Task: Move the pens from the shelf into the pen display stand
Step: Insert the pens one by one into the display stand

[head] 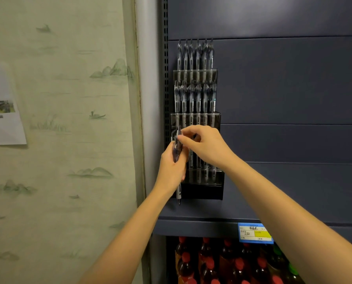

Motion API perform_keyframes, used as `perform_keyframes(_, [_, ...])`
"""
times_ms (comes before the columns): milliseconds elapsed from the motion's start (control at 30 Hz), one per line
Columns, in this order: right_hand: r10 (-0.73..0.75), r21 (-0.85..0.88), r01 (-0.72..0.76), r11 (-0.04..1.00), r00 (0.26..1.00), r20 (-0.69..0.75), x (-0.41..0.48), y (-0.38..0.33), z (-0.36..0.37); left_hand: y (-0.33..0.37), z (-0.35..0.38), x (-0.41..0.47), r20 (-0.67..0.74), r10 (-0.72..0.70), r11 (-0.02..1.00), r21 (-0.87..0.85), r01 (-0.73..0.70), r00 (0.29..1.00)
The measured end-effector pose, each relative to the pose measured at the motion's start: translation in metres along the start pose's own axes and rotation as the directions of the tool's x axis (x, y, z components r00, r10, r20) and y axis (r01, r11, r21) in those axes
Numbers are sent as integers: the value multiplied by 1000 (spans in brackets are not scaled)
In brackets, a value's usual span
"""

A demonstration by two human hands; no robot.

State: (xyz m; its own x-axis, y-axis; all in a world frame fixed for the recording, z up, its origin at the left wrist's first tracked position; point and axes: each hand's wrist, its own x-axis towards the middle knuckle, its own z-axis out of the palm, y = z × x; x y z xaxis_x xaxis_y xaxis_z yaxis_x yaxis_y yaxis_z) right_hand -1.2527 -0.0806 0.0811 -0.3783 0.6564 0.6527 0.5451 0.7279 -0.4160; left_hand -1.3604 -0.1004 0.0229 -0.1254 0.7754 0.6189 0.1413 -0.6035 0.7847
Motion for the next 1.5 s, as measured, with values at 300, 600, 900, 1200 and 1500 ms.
perform_keyframes(300, [54,132,-55,990,998,13,0,-6,5,1,-5,1,-6,-22,1000,10,22,1000])
perform_keyframes(600, [147,281,-89,956,970,-195,11,-3,-27,-3,-8,-2,54,-57,997,-46,60,997])
perform_keyframes(900, [132,147,-88,985,936,-325,3,19,-49,-6,-14,1,1,-73,994,-77,73,997])
perform_keyframes(1200, [71,-63,-90,994,965,-254,-7,31,-32,-3,-9,2,13,-65,994,-91,66,998])
perform_keyframes(1500, [154,-202,-179,963,979,-135,-16,43,-13,-1,-9,2,12,-50,994,-102,51,999])
